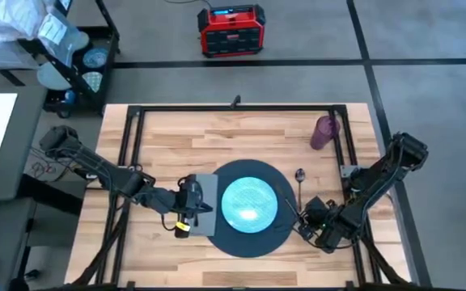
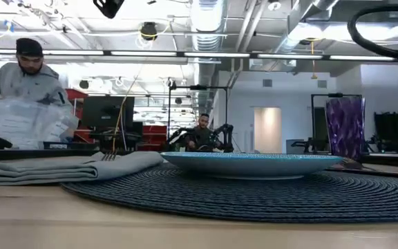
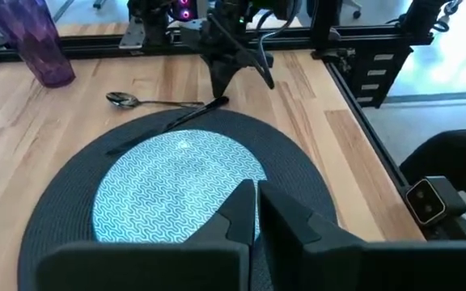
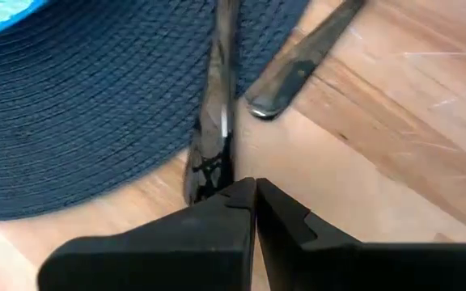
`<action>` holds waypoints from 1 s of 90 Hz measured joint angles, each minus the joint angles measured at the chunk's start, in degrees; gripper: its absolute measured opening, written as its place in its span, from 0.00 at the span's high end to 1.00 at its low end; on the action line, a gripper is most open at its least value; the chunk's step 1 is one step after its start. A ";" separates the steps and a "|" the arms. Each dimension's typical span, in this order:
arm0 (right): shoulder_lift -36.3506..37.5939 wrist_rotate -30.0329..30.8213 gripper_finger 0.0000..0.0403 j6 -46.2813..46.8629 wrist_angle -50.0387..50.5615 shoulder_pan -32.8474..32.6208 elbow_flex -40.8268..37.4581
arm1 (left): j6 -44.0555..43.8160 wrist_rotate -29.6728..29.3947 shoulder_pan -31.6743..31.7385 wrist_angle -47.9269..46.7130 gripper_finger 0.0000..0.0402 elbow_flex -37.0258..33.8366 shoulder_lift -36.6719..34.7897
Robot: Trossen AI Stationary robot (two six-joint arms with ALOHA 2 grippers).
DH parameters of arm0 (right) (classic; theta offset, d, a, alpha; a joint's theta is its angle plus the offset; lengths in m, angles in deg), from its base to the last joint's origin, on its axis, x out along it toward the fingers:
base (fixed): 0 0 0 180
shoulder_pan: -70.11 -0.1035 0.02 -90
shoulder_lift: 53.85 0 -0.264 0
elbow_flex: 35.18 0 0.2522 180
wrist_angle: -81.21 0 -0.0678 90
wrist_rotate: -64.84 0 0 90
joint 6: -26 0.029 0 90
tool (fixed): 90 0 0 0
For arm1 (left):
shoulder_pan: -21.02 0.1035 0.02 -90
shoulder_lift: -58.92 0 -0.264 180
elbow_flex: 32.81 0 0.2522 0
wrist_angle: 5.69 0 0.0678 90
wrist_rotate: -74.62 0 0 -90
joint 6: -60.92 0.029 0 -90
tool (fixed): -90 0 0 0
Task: Set table place
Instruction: Put the black table knife on the tablemat to the right side of the blue plate
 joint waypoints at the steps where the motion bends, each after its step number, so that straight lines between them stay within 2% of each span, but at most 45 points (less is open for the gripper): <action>1: -0.01 0.01 1.00 -0.25 -0.31 0.02 -0.01 | 0.00 0.00 0.00 0.01 1.00 0.00 0.00; 15: -0.11 0.16 1.00 -5.99 -8.40 1.01 0.15 | -0.30 0.00 0.00 0.01 1.00 0.00 0.00; 63: -0.11 4.63 1.00 -5.22 -5.34 2.11 0.02 | -1.18 0.00 0.00 -0.88 1.00 0.00 0.00; 90: -0.07 4.60 1.00 -14.93 -5.93 10.99 0.02 | -1.18 0.00 0.00 -0.88 1.00 0.00 0.00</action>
